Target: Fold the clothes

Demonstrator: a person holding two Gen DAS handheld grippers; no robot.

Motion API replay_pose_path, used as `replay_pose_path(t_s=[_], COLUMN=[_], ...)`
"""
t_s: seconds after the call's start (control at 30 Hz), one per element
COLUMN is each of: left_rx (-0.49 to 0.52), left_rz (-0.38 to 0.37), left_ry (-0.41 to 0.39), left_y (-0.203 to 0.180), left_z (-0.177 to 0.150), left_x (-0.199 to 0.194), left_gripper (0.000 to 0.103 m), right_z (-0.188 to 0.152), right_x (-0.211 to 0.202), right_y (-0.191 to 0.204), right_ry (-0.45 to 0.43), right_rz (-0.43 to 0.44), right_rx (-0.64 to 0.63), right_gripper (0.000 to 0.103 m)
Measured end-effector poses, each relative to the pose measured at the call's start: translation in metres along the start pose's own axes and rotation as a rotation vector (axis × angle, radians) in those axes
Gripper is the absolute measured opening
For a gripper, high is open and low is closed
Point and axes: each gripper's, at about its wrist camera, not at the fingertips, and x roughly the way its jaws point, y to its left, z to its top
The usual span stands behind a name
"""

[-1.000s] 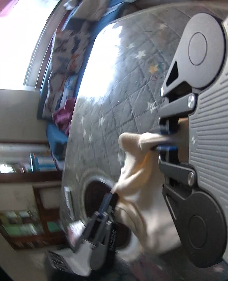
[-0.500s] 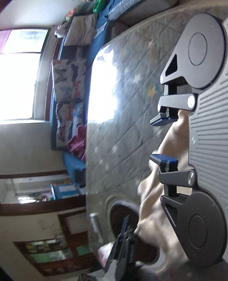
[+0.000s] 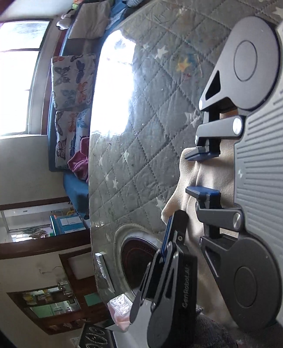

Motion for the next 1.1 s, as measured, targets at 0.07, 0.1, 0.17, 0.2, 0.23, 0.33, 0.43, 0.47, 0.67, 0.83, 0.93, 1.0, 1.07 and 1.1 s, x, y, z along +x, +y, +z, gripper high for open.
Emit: replay_pose_path(t_s=[0.07, 0.1, 0.17, 0.2, 0.23, 0.33, 0.43, 0.47, 0.67, 0.83, 0.93, 1.0, 1.07, 1.1], left_rx=[-0.003, -0.006, -0.011, -0.01, -0.008, -0.003, -0.001, -0.005, -0.076, -0.096, -0.129, -0.147, -0.163, -0.16], left_rz=[-0.001, -0.002, -0.002, 0.003, 0.004, -0.015, -0.004, 0.006, 0.054, 0.077, 0.09, 0.099, 0.105, 0.107], left_ry=[-0.012, -0.017, -0.028, -0.034, -0.042, -0.058, -0.048, -0.044, -0.074, -0.087, -0.069, -0.074, -0.079, -0.088], left_y=[0.002, 0.003, 0.004, 0.004, 0.004, 0.001, 0.002, 0.004, 0.027, 0.035, 0.042, 0.047, 0.05, 0.049], left_z=[-0.001, -0.002, -0.005, -0.006, -0.009, -0.017, -0.028, -0.033, -0.044, -0.045, -0.047, -0.048, -0.048, -0.048], left_x=[-0.003, -0.005, -0.013, -0.017, -0.023, -0.04, -0.048, -0.051, -0.066, -0.071, -0.064, -0.067, -0.071, -0.075], left_gripper=[0.009, 0.009, 0.009, 0.009, 0.009, 0.009, 0.009, 0.009, 0.009, 0.009, 0.009, 0.009, 0.009, 0.009], right_z=[0.001, 0.0, -0.004, -0.007, -0.01, -0.019, -0.024, -0.027, -0.032, -0.034, -0.039, -0.044, -0.043, -0.042], right_x=[-0.006, -0.011, -0.023, -0.03, -0.035, -0.048, -0.051, -0.051, -0.053, -0.063, -0.06, -0.058, -0.064, -0.068], right_y=[-0.002, -0.004, -0.008, -0.009, -0.01, -0.014, -0.024, -0.03, -0.046, -0.042, -0.045, -0.049, -0.052, -0.052], right_ry=[-0.016, -0.023, -0.04, -0.041, -0.041, -0.035, -0.037, -0.036, -0.056, -0.077, -0.047, -0.037, -0.049, -0.058], right_rz=[-0.006, -0.009, -0.007, -0.013, -0.019, -0.041, -0.069, -0.08, -0.125, -0.115, -0.12, -0.136, -0.139, -0.146], right_rx=[0.009, 0.023, 0.04, 0.037, 0.035, 0.031, 0.063, 0.084, 0.127, 0.118, 0.117, 0.127, 0.141, 0.136], right_gripper=[0.024, 0.024, 0.025, 0.025, 0.025, 0.025, 0.025, 0.025, 0.024, 0.025, 0.024, 0.024, 0.024, 0.025])
